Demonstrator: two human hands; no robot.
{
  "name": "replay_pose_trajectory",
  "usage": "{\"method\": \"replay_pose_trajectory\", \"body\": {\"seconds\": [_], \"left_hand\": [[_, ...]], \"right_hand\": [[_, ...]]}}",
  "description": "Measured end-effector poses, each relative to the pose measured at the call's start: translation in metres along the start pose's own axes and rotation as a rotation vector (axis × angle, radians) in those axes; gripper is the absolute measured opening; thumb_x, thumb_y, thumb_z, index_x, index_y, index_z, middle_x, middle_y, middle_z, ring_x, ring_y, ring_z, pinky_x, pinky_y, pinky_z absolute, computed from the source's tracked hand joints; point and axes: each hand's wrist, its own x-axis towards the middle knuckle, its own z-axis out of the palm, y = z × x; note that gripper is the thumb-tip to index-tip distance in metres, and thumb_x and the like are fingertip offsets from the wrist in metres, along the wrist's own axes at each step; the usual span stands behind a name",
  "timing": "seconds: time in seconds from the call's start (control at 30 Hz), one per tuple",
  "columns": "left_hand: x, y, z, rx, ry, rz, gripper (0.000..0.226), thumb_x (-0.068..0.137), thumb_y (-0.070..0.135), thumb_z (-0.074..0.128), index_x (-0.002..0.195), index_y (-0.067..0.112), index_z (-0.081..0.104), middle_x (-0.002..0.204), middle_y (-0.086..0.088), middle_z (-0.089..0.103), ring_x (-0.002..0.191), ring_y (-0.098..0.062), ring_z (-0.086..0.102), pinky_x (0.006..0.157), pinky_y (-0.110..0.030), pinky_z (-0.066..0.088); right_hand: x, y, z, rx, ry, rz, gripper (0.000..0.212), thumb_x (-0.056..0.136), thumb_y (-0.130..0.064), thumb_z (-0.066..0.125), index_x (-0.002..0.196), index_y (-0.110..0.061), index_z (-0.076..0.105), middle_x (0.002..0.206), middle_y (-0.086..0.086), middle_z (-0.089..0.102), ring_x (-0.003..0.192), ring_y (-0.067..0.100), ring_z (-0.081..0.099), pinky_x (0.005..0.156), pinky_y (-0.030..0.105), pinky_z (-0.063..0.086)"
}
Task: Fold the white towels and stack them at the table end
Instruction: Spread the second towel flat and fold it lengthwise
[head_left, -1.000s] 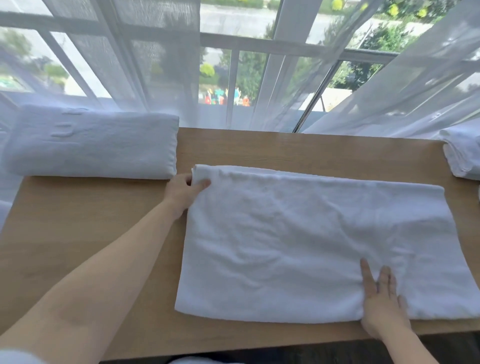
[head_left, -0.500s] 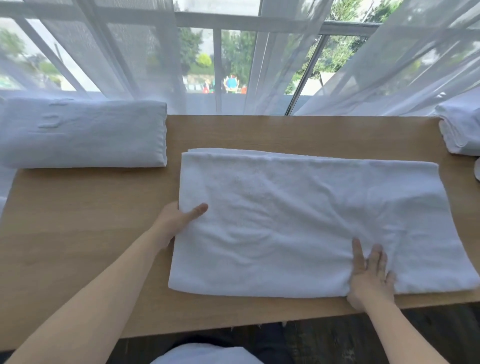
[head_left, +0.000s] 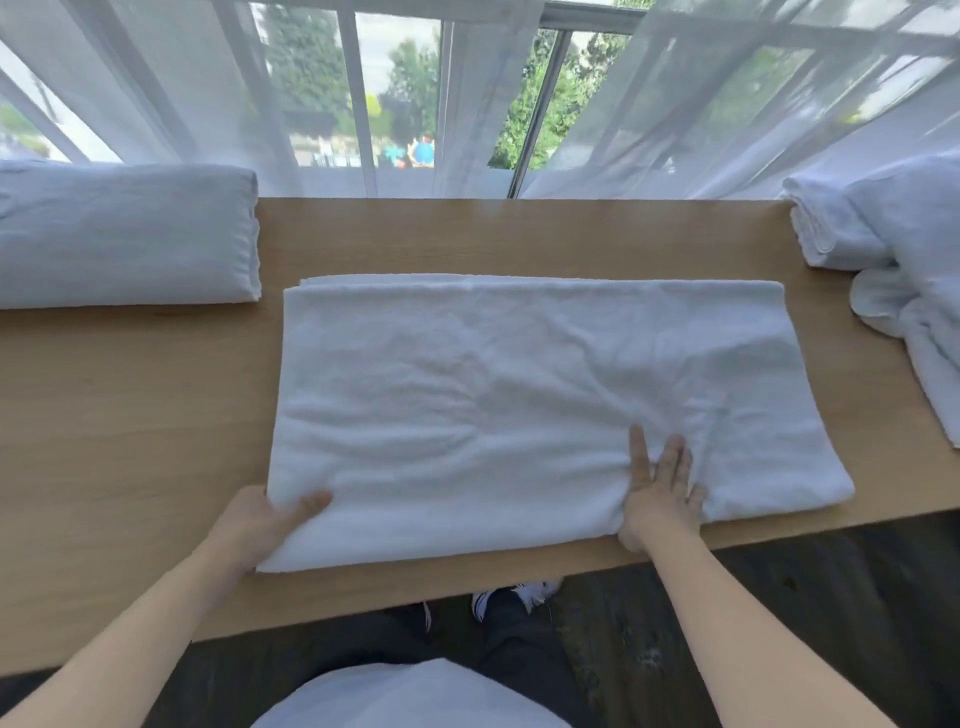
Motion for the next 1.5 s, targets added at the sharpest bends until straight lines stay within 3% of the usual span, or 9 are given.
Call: {"method": "replay_pose_trajectory", "body": {"seconds": [0.13,0.3,0.5,0.63,0.73,0.97,1.13,1.33,1.5], "left_hand": [[0.002,0.001,0.01,-0.018,0.156,0.094,0.045,0.061,0.063,0.08,0.085,0.026,0.067,0.086,0.007,0.072,0.077,-0.018,0.07,0.056,-0.031,0.051],[-0.006,-0.015,0.015,0.049,0.13,0.115,0.056,0.063,0.064,0.08,0.104,0.027,0.066,0.092,0.017,0.07,0.085,-0.013,0.068,0.063,-0.03,0.051],[-0.014,-0.011,0.032,0.085,0.372,0.115,0.065,0.063,0.07,0.074,0.104,0.02,0.063,0.098,0.003,0.068,0.081,-0.014,0.062,0.061,-0.031,0.044],[-0.024,-0.024,0.043,0.047,0.499,0.154,0.085,0.071,0.055,0.082,0.137,0.019,0.041,0.129,-0.003,0.057,0.108,-0.024,0.058,0.081,-0.04,0.048],[-0.03,-0.016,0.064,0.261,0.571,0.258,0.086,0.079,0.044,0.082,0.146,0.02,0.033,0.145,-0.006,0.045,0.133,-0.032,0.044,0.108,-0.053,0.039],[-0.036,0.035,0.205,0.765,0.221,0.616,0.087,0.093,0.059,0.055,0.16,0.021,0.015,0.168,0.003,-0.005,0.155,-0.019,-0.009,0.125,-0.036,-0.002],[-0.039,0.085,0.311,0.986,0.137,0.711,0.083,0.101,0.06,0.035,0.16,0.021,-0.008,0.162,0.0,-0.027,0.145,-0.02,-0.033,0.117,-0.032,-0.024],[-0.043,0.143,0.414,1.176,-0.004,0.788,0.078,0.102,0.063,0.017,0.155,0.027,-0.026,0.159,0.001,-0.039,0.144,-0.027,-0.04,0.12,-0.048,-0.021],[-0.044,0.159,0.431,1.257,-0.09,0.84,0.073,0.104,0.059,0.016,0.152,0.029,-0.03,0.159,0.005,-0.038,0.143,-0.028,-0.04,0.121,-0.048,-0.019]], "right_hand": [[-0.004,0.005,-0.001,0.021,0.003,-0.03,0.14,0.08,-0.007,0.07,0.119,-0.037,-0.062,0.146,0.015,-0.053,0.146,0.032,-0.033,0.121,0.052,-0.003],[-0.005,0.008,0.003,0.033,0.03,-0.042,0.141,0.077,-0.003,0.07,0.126,-0.035,-0.058,0.145,0.016,-0.054,0.146,0.033,-0.034,0.121,0.054,-0.001],[-0.003,0.013,0.003,0.037,0.051,-0.082,0.138,0.077,0.002,0.068,0.131,-0.033,-0.054,0.145,0.018,-0.053,0.145,0.034,-0.035,0.121,0.055,-0.001],[0.001,0.016,0.008,0.052,0.09,-0.094,0.138,0.077,0.002,0.068,0.134,-0.033,-0.053,0.147,0.018,-0.051,0.145,0.034,-0.034,0.121,0.056,-0.002],[0.002,0.018,0.013,0.057,0.116,-0.129,0.134,0.079,0.002,0.066,0.136,-0.033,-0.051,0.149,0.02,-0.048,0.146,0.035,-0.033,0.122,0.057,-0.002],[0.006,0.046,0.004,0.074,0.032,-0.367,0.121,0.085,-0.019,0.065,0.146,-0.035,-0.038,0.154,0.017,-0.043,0.147,0.035,-0.031,0.123,0.053,-0.004],[0.018,0.106,0.007,0.325,0.2,-0.622,0.074,0.097,-0.053,0.05,0.158,-0.03,0.016,0.168,-0.007,0.002,0.153,0.015,0.001,0.12,0.042,0.012],[0.071,0.199,0.001,0.333,0.311,-0.337,0.062,0.105,-0.048,0.034,0.16,-0.026,0.014,0.168,-0.006,0.003,0.153,0.016,0.005,0.121,0.043,0.014],[0.097,0.226,-0.023,0.536,0.327,-0.095,0.072,0.099,-0.052,0.047,0.157,-0.017,0.02,0.164,0.005,0.019,0.15,0.026,0.017,0.118,0.051,0.02]]}}
